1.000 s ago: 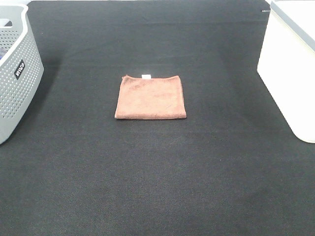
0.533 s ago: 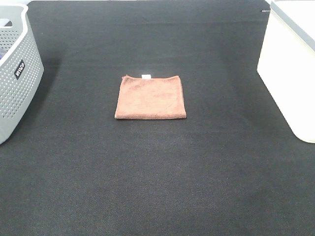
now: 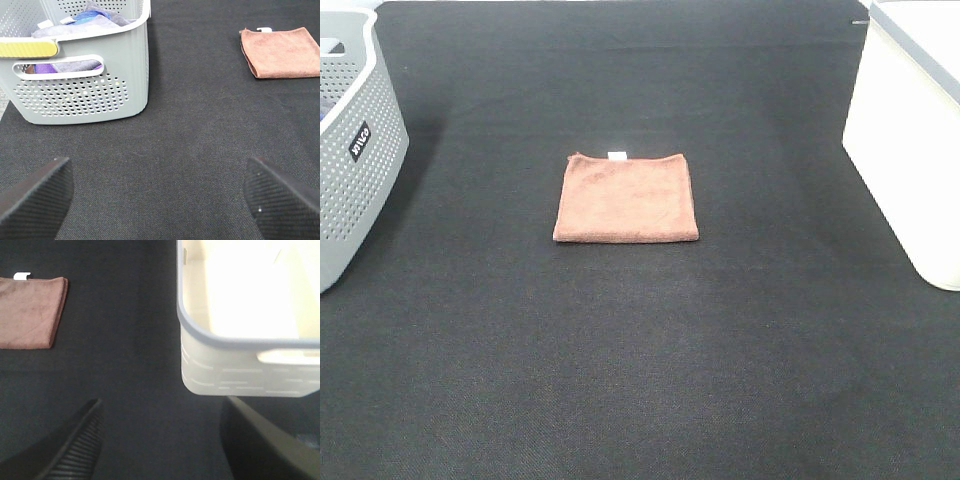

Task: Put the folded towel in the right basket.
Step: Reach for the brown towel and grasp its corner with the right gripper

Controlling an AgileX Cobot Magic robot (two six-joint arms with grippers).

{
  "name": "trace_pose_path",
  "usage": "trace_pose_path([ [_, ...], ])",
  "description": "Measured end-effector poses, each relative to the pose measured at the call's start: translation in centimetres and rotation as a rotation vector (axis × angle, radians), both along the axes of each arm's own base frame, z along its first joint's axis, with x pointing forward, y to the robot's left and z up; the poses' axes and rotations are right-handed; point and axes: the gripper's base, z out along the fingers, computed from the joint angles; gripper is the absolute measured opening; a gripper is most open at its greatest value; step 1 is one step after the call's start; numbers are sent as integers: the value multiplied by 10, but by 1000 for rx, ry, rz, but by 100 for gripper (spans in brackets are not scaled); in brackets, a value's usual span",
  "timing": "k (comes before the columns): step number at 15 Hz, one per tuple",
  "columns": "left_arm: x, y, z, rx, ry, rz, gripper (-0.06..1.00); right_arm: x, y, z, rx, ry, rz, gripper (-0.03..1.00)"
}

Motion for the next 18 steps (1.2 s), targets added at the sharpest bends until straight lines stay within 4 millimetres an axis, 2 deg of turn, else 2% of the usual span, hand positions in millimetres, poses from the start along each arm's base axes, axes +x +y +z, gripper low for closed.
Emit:
trace_pose_path([
  [2,0,0,0,0,0,0,87,39,3,15,32,27,11,63],
  [3,0,0,0,0,0,0,87,39,3,15,32,27,11,63],
  [6,0,0,0,0,0,0,87,94,11,26,77,73,89,63],
  [7,0,0,0,0,0,0,87,121,16,32,112,76,130,63],
  [10,0,0,0,0,0,0,87,169,31,29,164,123,212,63],
  [13,0,0,0,0,0,0,87,210,69,1,163,203,319,63],
  [14,0,0,0,0,0,0,87,225,89,-20,167,266,361,63],
  [18,0,0,0,0,0,0,87,259,119,-82,248,423,390,63],
])
